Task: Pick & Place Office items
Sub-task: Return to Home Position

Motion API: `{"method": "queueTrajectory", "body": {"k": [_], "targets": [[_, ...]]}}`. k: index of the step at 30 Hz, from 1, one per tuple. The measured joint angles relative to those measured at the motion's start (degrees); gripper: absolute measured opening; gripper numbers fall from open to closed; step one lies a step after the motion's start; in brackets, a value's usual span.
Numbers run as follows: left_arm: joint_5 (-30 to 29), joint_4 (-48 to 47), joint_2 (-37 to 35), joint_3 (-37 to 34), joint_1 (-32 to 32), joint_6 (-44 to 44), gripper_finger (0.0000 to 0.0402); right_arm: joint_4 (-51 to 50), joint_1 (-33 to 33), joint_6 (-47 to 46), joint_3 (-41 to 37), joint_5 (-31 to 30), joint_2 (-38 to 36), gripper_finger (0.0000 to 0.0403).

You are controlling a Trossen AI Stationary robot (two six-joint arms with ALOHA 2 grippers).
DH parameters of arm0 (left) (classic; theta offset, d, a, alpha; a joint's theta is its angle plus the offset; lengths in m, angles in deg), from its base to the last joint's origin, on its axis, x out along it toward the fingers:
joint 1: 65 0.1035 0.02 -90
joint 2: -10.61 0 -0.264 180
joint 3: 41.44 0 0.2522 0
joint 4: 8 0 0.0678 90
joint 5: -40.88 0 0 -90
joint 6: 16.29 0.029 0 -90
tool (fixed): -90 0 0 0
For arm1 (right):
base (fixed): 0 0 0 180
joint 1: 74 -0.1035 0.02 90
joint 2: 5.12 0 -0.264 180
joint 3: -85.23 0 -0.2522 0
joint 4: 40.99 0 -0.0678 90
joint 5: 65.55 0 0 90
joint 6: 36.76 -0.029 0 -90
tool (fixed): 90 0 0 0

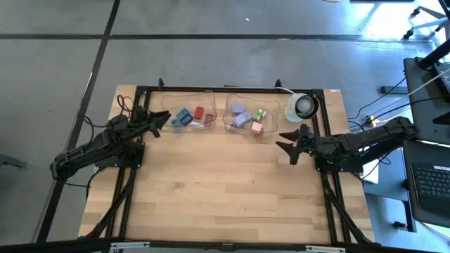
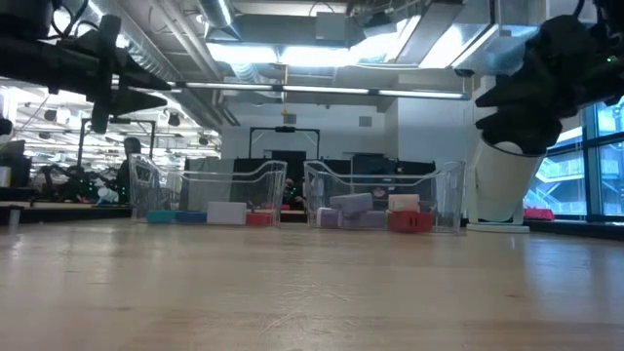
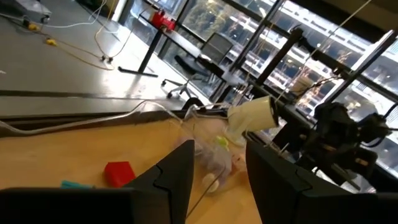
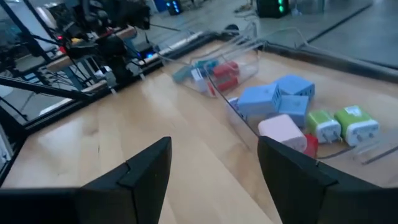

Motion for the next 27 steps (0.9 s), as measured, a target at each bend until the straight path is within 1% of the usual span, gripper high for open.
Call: {"method": "queueTrajectory", "body": {"k": [7, 10, 15, 23, 27], "targets": [[-1.4, -2.2, 0.0, 0.0, 0.0, 1.3, 0.0141, 0.0, 0.0, 4.9, -2.0, 0.4, -6.3, 0.0242], [-1.8, -3.0, 0.0, 0.0, 0.0, 0.7, 0.0141, -0.1, 0.0, 4.4, -4.0, 0.9, -8.7, 0.0242], [-1.8, -3.4, 0.0, 0.0, 0.0, -0.8, 0.0141, 0.2, 0.0, 2.7, -6.7, 3.6, -11.7, 0.0242], [-1.7, -3.5, 0.0, 0.0, 0.0, -0.7, 0.0141, 5.2, 0.0, 7.1, -8.7, 4.6, -12.9, 0.0242], [-1.7, -3.5, 0.0, 0.0, 0.0, -0.7, 0.0141, 5.3, 0.0, 9.1, -8.7, 1.5, -12.8, 0.0242]]}}
